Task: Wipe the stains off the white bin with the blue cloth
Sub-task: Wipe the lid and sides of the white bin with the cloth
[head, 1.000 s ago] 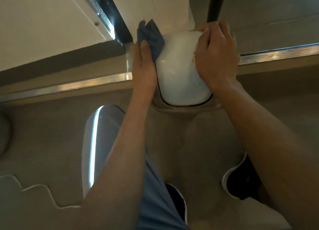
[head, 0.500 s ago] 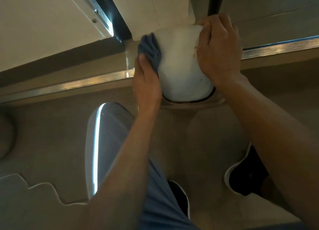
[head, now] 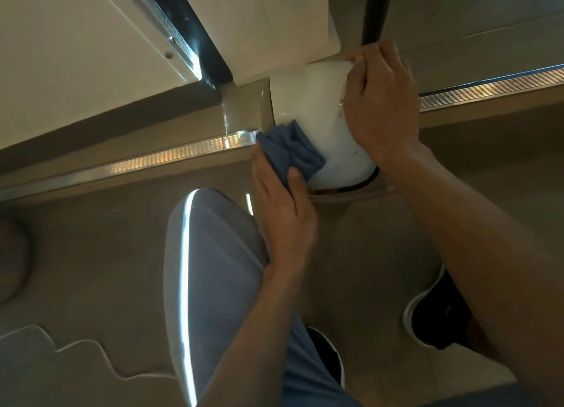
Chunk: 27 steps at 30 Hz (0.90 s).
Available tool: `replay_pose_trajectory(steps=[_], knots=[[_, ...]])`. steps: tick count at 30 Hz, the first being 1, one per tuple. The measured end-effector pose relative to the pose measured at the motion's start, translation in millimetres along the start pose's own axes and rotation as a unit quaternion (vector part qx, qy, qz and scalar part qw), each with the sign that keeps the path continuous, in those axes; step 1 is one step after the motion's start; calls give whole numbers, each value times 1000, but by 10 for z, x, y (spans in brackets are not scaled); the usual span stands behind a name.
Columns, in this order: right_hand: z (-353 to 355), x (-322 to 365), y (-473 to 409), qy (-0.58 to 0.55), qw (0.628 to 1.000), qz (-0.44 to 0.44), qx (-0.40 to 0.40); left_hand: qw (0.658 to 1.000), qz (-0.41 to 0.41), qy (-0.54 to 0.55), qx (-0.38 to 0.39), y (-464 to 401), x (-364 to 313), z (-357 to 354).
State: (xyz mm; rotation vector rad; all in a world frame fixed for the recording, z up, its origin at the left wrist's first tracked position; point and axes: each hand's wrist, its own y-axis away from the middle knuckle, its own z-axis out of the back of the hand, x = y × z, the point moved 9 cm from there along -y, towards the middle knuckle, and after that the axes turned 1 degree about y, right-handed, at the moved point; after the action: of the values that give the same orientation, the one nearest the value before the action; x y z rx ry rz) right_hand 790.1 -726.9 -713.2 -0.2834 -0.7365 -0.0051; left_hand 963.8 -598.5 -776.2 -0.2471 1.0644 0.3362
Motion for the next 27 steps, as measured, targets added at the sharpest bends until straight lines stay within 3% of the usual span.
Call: replay_pose_trajectory(steps=[3,10,15,20,24,27], knots=[[-20,21,-22,14,1000,18,12,1000,13,9,4,-378,-184,32],[-16,-7,-14,-8,1000,-2,24,983,34,-155,89,-1464,-658,-182],[-6,7,-10,-3,1000,7,4,999,-47,-28,-2,-832,-526,15],[-16,3,-11,-6,1000,14,7,1000,-9,11,-9,-198,-149,19],[-30,1,0,-10,1000,25,15,1000,-3,12,-24,-573,-311,56],[-27,-12,-2,-20,999,24,23,999,36,-32,15,-1093,-511,7]])
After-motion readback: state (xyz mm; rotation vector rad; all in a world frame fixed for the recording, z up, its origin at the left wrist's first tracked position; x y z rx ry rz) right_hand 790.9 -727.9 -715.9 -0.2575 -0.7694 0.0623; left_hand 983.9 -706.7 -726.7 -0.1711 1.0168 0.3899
